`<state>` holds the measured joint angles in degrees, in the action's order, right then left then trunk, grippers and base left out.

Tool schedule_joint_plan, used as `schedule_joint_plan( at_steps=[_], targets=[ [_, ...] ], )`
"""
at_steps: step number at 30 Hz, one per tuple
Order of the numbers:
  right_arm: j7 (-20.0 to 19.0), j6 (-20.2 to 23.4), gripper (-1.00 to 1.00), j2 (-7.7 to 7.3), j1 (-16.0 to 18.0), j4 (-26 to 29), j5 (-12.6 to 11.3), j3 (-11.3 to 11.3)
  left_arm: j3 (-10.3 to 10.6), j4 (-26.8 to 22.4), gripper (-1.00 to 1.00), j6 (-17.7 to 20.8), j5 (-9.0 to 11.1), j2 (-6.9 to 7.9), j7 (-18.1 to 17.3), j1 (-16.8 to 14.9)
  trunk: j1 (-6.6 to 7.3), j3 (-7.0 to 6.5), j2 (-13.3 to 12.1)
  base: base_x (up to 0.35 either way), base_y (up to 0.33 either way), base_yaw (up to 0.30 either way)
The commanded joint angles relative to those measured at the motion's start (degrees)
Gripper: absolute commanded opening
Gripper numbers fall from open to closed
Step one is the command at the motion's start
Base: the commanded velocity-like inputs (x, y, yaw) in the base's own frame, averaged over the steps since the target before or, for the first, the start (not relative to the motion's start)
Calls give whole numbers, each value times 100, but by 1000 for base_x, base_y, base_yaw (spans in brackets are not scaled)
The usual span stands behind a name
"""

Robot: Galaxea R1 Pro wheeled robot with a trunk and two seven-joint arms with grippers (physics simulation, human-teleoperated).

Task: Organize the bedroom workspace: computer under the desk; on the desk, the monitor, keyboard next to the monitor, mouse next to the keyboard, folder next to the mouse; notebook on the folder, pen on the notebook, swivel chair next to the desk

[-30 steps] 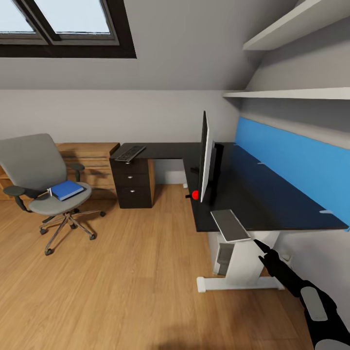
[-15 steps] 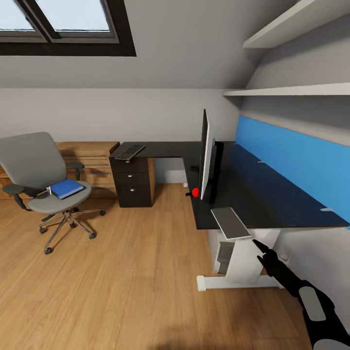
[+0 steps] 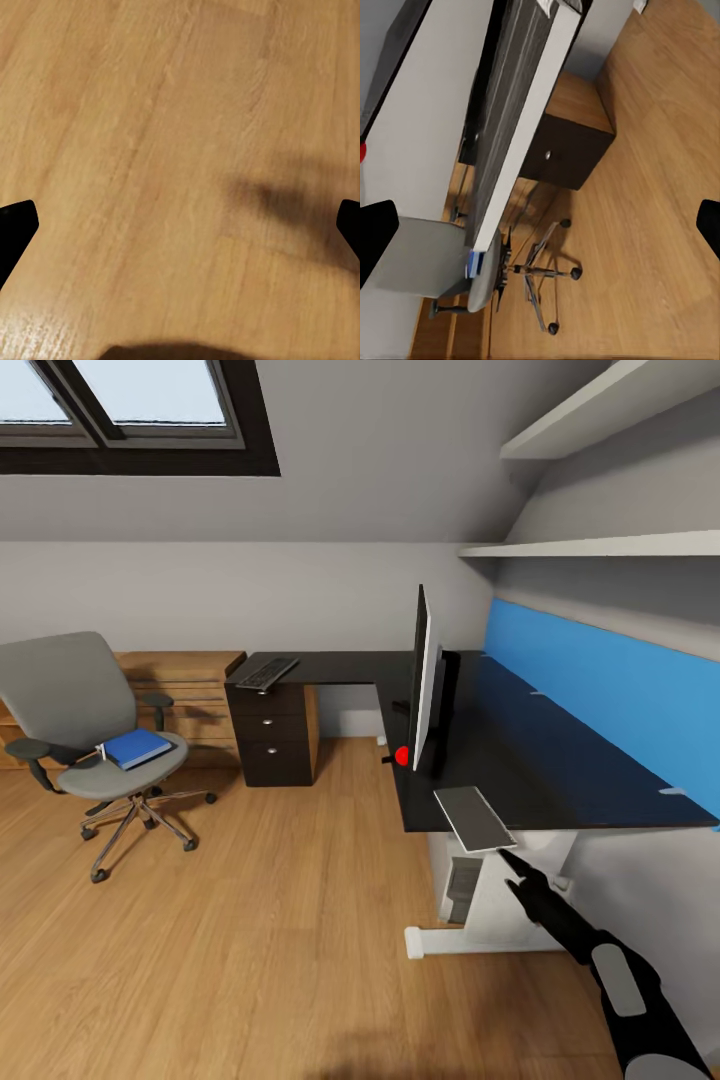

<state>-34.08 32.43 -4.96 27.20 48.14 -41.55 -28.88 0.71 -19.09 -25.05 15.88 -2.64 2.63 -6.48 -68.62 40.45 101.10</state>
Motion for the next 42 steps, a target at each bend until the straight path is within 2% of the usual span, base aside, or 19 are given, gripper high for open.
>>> schedule_joint_plan(
  at_steps=[1, 4, 12, 25, 42],
  targets=[
    [-57, 42, 100, 4, 5, 1, -26, 23, 9, 2, 100, -17, -6, -2, 27, -3, 1, 5, 2, 0, 0, 0],
    [-244, 38, 100, 9, 5, 7, -24, 136, 10, 2, 100, -17, -6, -1, 27, -3, 1, 5, 2, 0, 0, 0],
    [-386, 29, 100, 12, 5, 11, -21, 207, 15, 2, 100, -17, -6, 0, 27, -3, 1, 5, 2, 0, 0, 0],
    [-405, 25, 100, 6, 5, 12, -20, 198, 22, 2, 100, -17, -6, 1, 26, -3, 1, 5, 2, 10, 0, 0],
    [-392, 11, 100, -25, 5, 0, -24, 110, 26, 2, 100, -23, -6, 0, 20, -3, 1, 5, 2, 95, 0, 0]
  ],
)
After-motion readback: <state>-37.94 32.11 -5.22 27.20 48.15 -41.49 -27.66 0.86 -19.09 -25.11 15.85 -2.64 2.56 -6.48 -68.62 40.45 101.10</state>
